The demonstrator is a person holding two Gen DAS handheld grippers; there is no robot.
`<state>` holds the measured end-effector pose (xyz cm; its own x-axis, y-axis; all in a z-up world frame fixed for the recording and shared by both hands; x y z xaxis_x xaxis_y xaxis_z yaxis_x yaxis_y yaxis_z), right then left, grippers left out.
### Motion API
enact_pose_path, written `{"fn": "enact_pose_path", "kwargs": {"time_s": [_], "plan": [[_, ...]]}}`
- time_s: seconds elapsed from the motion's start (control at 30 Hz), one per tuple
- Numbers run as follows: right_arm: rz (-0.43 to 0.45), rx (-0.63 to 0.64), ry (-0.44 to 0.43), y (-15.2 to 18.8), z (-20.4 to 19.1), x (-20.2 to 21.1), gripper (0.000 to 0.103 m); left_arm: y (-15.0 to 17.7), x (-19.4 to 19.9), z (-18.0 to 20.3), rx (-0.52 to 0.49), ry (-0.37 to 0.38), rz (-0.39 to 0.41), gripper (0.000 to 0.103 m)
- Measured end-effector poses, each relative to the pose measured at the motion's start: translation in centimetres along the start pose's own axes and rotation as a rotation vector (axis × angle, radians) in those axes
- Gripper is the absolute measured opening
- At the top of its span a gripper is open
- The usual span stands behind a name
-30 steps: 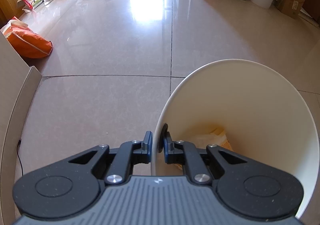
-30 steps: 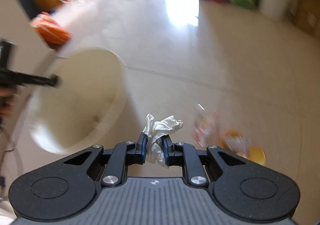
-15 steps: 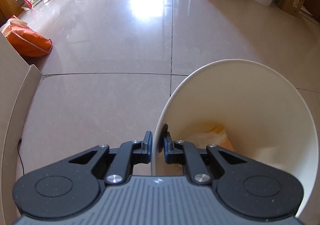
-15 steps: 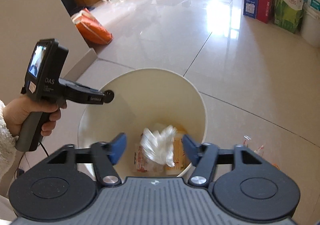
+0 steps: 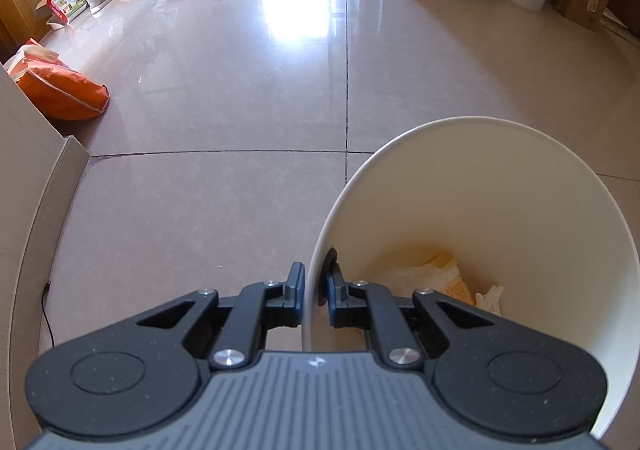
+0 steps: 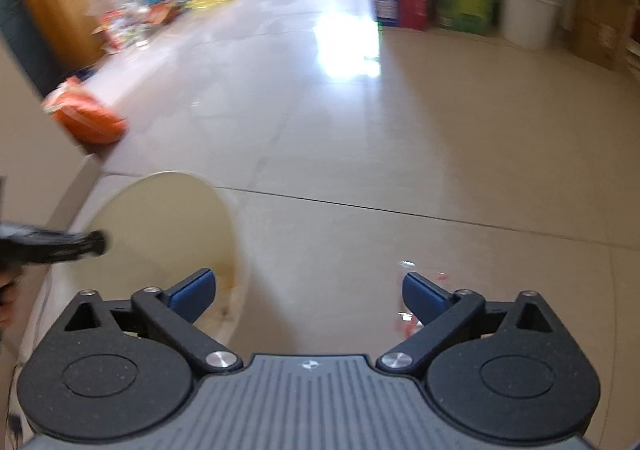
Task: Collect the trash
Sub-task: 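Grasp the clear red-striped wrapper with the right tool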
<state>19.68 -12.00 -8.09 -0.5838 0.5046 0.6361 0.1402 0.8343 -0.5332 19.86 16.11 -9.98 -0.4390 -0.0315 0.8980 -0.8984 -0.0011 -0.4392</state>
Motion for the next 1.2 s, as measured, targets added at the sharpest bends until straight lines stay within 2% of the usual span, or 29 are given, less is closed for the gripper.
{"fn": "enact_pose_path", "kwargs": {"time_s": [0.13, 0.27, 0.4, 0.43, 0.57, 0.67, 0.9, 1.03, 1.1, 1.2], "plan": [[-0.068, -0.098, 0.051, 0.7, 3.5, -4.4, 0.103, 0.0, 0.2, 0.1, 0.007, 0.003, -0.005, 0.01], [-0.124, -0.147, 0.064, 2.2, 6.6, -9.3, 0.102, -0.1, 0.3, 0.2, 0.005, -0.001, -0.005, 0.01], [-0.189, -0.226, 0.099, 3.7, 9.3, -14.3, 0.096, -0.3, 0.3, 0.2, 0.005, -0.004, -0.007, 0.01], [-0.175, -0.268, 0.13, 4.0, 9.9, -15.3, 0.093, -0.3, 0.4, 0.2, 0.004, -0.003, -0.007, 0.01], [-0.19, -0.322, 0.132, 5.3, 11.1, -18.6, 0.092, -0.5, 0.4, 0.2, 0.013, 0.004, -0.009, 0.01], [-0.193, -0.32, 0.169, 5.8, 11.0, -20.6, 0.092, -0.6, 0.3, 0.0, 0.016, 0.005, -0.01, 0.01], [-0.208, -0.278, 0.345, 6.6, 11.5, -25.5, 0.088, -0.5, 0.0, -0.3, 0.025, 0.018, -0.009, 0.01], [-0.191, -0.301, 0.386, 6.2, 11.8, -27.1, 0.085, -0.4, -0.2, -0.3, 0.033, 0.022, -0.01, 0.01], [-0.184, -0.31, 0.408, 5.9, 12.1, -27.5, 0.083, -0.4, -0.2, -0.4, 0.033, 0.021, -0.01, 0.01], [-0.182, -0.315, 0.434, 5.5, 12.4, -27.8, 0.072, -0.4, -0.2, -0.4, 0.034, 0.022, -0.01, 0.01]]}}
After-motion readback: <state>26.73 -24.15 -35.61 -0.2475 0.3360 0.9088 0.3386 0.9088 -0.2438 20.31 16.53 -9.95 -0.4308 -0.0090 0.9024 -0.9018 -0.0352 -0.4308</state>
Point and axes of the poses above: each gripper's, at about its wrist camera, not at the fingertips, and x roughly against the way its jaws point, z to its right, y to its underside, the point moved 4 cm from there along -x, roughly the way its jaws point, and after that the axes turned 2 degrees about -x, right-handed, at the moved point
